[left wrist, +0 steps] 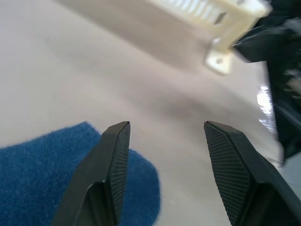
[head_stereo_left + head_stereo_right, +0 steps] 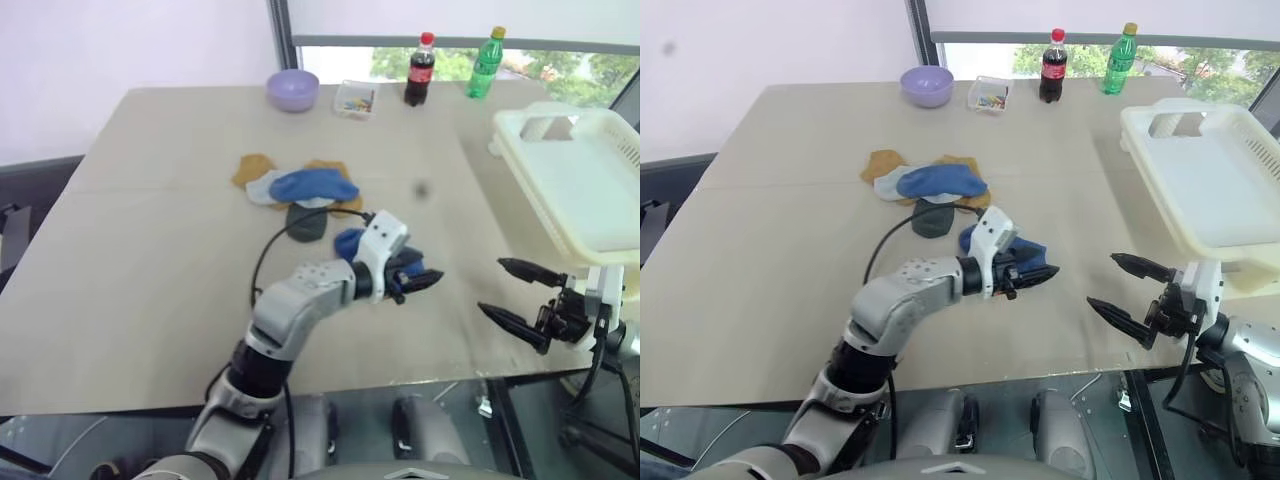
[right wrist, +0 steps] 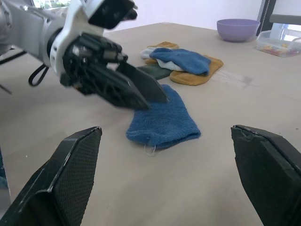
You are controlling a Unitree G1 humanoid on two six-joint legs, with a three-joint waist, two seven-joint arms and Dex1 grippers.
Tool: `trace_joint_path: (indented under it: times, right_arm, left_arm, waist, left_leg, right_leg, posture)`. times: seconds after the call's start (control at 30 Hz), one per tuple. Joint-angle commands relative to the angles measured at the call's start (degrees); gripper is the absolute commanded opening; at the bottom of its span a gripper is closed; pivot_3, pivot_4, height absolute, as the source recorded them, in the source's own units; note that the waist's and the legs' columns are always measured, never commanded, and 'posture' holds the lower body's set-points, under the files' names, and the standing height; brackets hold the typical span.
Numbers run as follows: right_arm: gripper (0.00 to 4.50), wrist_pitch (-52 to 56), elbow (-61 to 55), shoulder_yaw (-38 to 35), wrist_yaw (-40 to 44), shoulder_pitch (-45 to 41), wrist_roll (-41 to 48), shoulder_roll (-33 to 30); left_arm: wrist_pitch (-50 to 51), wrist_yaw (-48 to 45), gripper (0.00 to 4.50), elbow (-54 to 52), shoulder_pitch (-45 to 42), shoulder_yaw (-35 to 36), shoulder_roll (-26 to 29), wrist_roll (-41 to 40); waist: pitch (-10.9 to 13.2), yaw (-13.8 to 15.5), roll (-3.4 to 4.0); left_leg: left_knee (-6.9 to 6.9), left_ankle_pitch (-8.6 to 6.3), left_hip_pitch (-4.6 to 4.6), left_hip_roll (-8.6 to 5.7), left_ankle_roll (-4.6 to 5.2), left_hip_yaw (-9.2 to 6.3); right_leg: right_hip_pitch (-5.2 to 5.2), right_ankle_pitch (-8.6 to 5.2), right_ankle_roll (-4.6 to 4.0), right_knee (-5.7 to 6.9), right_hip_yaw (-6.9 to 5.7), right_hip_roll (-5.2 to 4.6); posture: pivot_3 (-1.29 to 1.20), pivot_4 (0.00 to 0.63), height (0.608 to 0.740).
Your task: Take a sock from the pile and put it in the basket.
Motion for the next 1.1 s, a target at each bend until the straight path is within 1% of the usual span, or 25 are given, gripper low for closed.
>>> trace_joint_path:
  times: [0.03,0.1,0.17,0.2,0.27,0.3,0.37,0.43,0.47,0.5,0.57,0.7,0.83,0.9,1.0,1.03,1.1]
  right_arm:
    - [4.50,3.69,-2.88,0.75,-2.59,0.00,-0.81,-1.61]
    - [4.50,5.75,-3.70,2.66,-5.28,-0.63,-2.81,-1.65]
    - [4.50,5.52,-4.26,4.94,-6.72,-2.09,-3.95,-0.04]
    - [4.50,5.40,-4.30,5.77,-7.20,-2.71,-4.37,0.52]
    - [4.50,7.12,-3.68,10.00,-11.41,-5.63,-8.86,2.09]
    - [4.50,7.97,-3.17,11.79,-13.16,-6.99,-10.65,2.84]
    - [4.50,10.47,-1.75,15.50,-16.59,-10.14,-14.28,4.34]
    - [4.50,13.60,-0.73,18.21,-17.99,-12.38,-16.57,4.39]
    - [4.50,15.32,-0.49,19.06,-18.15,-13.13,-16.73,4.29]
    - [4.50,16.80,-0.36,19.66,-18.15,-13.71,-16.66,4.13]
    - [4.50,18.24,-0.30,20.38,-17.37,-14.56,-16.15,4.06]
    - [4.50,21.57,-1.24,20.77,-15.34,-15.13,-14.75,3.06]
    - [4.50,21.86,-0.16,21.32,-14.02,-16.37,-15.58,1.79]
    - [4.50,21.23,0.69,21.56,-13.08,-17.19,-15.82,1.39]
    - [4.50,20.50,2.20,21.88,-11.86,-18.28,-16.49,0.72]
    - [4.50,20.25,2.62,22.12,-11.37,-18.60,-16.71,0.49]
    - [4.50,20.84,2.33,22.52,-10.16,-18.87,-16.18,0.29]
  left_arm:
    - [-3.88,-1.08,2.42,7.82,-6.51,6.94,0.53,-1.37]
    - [-9.81,-0.02,2.42,17.25,-9.83,7.93,1.01,2.18]
    - [-17.35,1.15,2.42,29.85,-13.59,7.57,1.52,6.93]
    - [-20.14,1.07,2.42,34.27,-14.92,7.53,1.48,8.30]
    - [-26.05,1.03,2.42,45.16,-18.35,6.23,1.07,12.03]
    - [-26.86,0.44,2.42,49.16,-19.60,6.55,0.42,12.20]
    - [-22.41,-2.57,2.42,55.40,-21.04,7.98,-0.87,10.34]
    - [-22.31,-6.97,2.42,57.04,-19.61,3.73,0.27,13.88]
    - [-21.35,-9.32,2.42,56.34,-18.35,1.39,1.20,15.38]
    - [-19.90,-11.11,2.42,54.99,-17.20,0.49,1.83,15.45]
    - [-15.65,-13.37,2.42,50.71,-14.85,0.59,2.97,13.88]
    - [-8.88,-15.80,2.42,39.58,-8.82,0.03,6.38,12.32]
    - [-2.65,-20.01,2.42,25.00,-0.70,-2.92,11.94,9.70]
    - [-1.09,-21.94,2.42,18.56,2.62,-5.22,14.96,8.84]
    - [-0.34,-23.01,2.42,12.49,5.36,-7.78,18.44,8.79]
    - [-0.46,-23.18,2.42,11.26,5.89,-8.10,19.31,8.82]
    - [0.85,-22.23,2.42,9.97,6.42,-6.60,19.79,7.74]
  waist:
    - [0.00,0.14,-0.01]
    - [0.00,0.17,-0.02]
    - [-0.01,0.14,-0.03]
    - [-0.01,0.05,-0.03]
    - [0.01,-0.07,-0.05]
    - [0.02,-0.11,-0.06]
    - [0.02,-0.06,-0.07]
    - [-0.03,0.25,0.00]
    - [-0.04,0.35,-0.01]
    - [-0.08,0.31,-0.04]
    - [-0.22,0.10,-0.03]
    - [-0.38,-0.16,-0.03]
    - [-0.65,-0.58,0.08]
    - [-0.77,-0.93,0.10]
    - [-0.94,-0.91,0.12]
    - [-0.96,-0.95,0.13]
    - [-1.00,-0.84,0.16]
  left_leg:
    - [0.03,0.00,0.01,-0.02,0.00,0.01]
    - [0.16,0.00,-0.03,-0.05,0.01,-0.01]
    - [0.17,0.00,-0.01,-0.11,0.01,0.00]
    - [0.16,0.00,-0.01,-0.17,0.01,0.00]
    - [0.12,0.00,-0.04,-0.25,0.01,0.02]
    - [0.11,0.00,-0.09,-0.24,0.01,0.02]
    - [0.08,0.01,-0.17,-0.23,-0.01,0.04]
    - [0.09,0.04,-0.25,-0.23,-0.06,0.03]
    - [0.09,0.04,-0.23,-0.25,-0.05,0.05]
    - [0.09,0.04,-0.23,-0.25,-0.05,0.02]
    - [0.09,0.04,-0.13,-0.17,-0.08,0.08]
    - [0.09,-0.05,-0.06,-0.11,0.08,0.13]
    - [0.06,-0.06,0.05,-0.02,0.08,0.13]
    - [0.03,-0.06,0.08,-0.01,0.08,0.13]
    - [-0.01,-0.07,0.10,-0.02,0.08,0.13]
    - [0.00,-0.07,0.10,-0.03,0.08,0.12]
    - [-0.01,-0.07,0.09,-0.05,0.09,0.13]
  right_leg:
    - [0.02,0.00,0.02,0.00,0.01,-0.02]
    - [0.05,-0.01,0.14,0.01,0.00,-0.04]
    - [0.09,0.01,0.14,-0.01,0.03,-0.06]
    - [0.10,0.05,0.08,-0.01,0.03,-0.06]
    - [0.04,0.05,0.08,-0.04,0.06,-0.03]
    - [0.00,0.09,0.16,-0.04,0.06,0.00]
    - [-0.10,0.17,0.29,-0.06,0.05,0.02]
    - [-0.16,0.17,0.30,-0.05,-0.01,-0.01]
    - [-0.12,0.16,0.32,-0.05,-0.01,-0.04]
    - [-0.09,0.15,0.33,-0.06,-0.01,-0.05]
    - [0.02,0.14,0.33,-0.10,0.02,-0.11]
    - [0.04,0.11,0.30,-0.09,0.10,-0.16]
    - [0.04,0.01,0.13,-0.02,0.14,-0.11]
    - [0.04,0.00,0.12,-0.02,0.15,-0.10]
    - [0.05,0.00,0.11,-0.04,0.16,-0.13]
    - [0.05,0.00,0.11,-0.03,0.15,-0.15]
    - [0.05,0.00,0.11,-0.05,0.16,-0.18]
  posture:
    - [0.00,0.150,0.733]
    - [0.00,0.150,0.733]
    - [0.00,0.150,0.733]
    - [0.00,0.150,0.733]
    - [0.00,0.150,0.733]
    - [0.00,0.150,0.733]
    - [0.00,0.150,0.733]
    - [0.00,0.150,0.733]
    - [0.00,0.150,0.733]
    - [0.00,0.150,0.733]
    - [0.00,0.150,0.733]
    - [0.00,0.150,0.733]
    - [0.00,0.150,0.733]
    - [0.00,0.150,0.733]
    - [0.00,0.150,0.733]
    - [0.00,0.150,0.733]
    - [0.00,0.150,0.733]
